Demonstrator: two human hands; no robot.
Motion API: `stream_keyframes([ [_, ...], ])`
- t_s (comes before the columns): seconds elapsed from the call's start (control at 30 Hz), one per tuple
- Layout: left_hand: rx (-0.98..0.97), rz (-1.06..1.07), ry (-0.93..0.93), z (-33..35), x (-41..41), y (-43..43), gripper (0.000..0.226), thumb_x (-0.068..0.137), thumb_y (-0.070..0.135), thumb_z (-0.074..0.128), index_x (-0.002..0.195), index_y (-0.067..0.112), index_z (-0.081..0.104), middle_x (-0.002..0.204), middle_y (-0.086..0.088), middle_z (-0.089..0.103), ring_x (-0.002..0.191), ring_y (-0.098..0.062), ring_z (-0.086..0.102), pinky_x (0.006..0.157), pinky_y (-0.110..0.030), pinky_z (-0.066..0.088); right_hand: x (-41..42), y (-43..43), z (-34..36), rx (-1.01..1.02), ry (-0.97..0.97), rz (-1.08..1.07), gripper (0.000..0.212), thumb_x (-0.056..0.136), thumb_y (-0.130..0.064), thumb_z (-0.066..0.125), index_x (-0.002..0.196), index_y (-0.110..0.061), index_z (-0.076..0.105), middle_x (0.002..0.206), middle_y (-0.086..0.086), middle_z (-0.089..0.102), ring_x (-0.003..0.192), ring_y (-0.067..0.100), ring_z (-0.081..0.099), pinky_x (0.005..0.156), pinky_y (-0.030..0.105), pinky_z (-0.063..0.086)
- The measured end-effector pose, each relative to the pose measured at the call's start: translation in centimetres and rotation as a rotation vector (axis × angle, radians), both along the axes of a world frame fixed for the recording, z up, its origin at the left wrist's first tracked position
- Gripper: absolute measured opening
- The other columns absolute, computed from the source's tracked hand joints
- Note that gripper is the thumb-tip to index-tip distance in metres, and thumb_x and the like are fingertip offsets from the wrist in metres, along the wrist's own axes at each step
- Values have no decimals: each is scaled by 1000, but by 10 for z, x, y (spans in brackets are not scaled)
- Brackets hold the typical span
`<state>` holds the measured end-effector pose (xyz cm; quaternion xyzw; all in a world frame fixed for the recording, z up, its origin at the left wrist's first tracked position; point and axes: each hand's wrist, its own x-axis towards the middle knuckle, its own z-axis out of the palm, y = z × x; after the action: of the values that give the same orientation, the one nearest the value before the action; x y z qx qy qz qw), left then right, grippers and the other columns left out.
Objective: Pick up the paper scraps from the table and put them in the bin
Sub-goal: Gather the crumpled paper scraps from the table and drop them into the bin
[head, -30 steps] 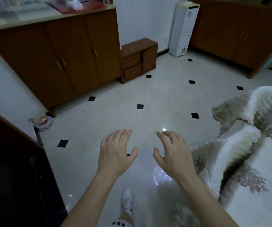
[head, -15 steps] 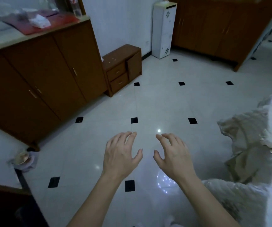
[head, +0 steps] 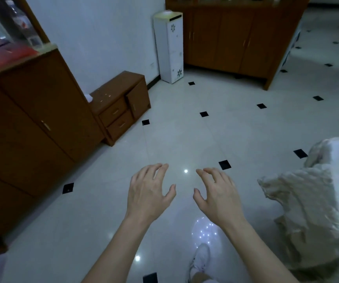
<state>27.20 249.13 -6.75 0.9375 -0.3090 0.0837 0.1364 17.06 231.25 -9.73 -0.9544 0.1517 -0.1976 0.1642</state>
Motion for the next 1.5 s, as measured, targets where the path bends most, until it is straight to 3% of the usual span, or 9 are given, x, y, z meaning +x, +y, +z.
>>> stream_keyframes([
  [0.27,-41,-91,0,16,99,-138,57,81,52,52,130,23,58,124,5,63,114,-19,58,92,-38,47,91,-132,23,11,-31,-102,49,82,-39,54,123,-16,64,116,6,66,112,29,60,92,43,51],
  [0.67,-34,-307,48,1,212,-293,56,83,50,53,130,20,59,125,2,64,115,-19,59,92,-39,49,178,-260,8,19,11,-273,48,81,-39,56,124,-18,63,117,6,65,113,29,60,95,45,51],
  [1.0,-23,-783,91,5,312,-516,56,83,50,50,129,19,59,126,3,64,117,-20,57,93,-40,49,218,-404,23,37,16,-792,47,81,-38,58,123,-18,64,118,4,64,111,25,60,92,40,51],
  [1.2,-45,-1174,90,19,292,-634,56,83,48,49,126,15,61,121,0,66,112,-22,59,90,-39,49,187,-436,33,39,22,-1144,46,82,-38,58,123,-16,63,118,4,64,113,25,59,96,43,49],
  [1.4,-46,-1493,98,19,224,-692,56,82,50,49,125,17,62,117,1,67,107,-22,61,84,-39,50,137,-426,37,-17,-9,-1473,40,77,-31,60,114,-16,66,108,3,65,103,26,61,90,40,51],
  [1.5,-80,-1604,100,17,192,-713,55,82,50,48,124,18,61,116,-1,67,105,-23,61,83,-39,50,112,-425,29,-13,30,-1598,43,76,-30,62,117,-18,65,113,5,65,103,27,60,89,40,49],
])
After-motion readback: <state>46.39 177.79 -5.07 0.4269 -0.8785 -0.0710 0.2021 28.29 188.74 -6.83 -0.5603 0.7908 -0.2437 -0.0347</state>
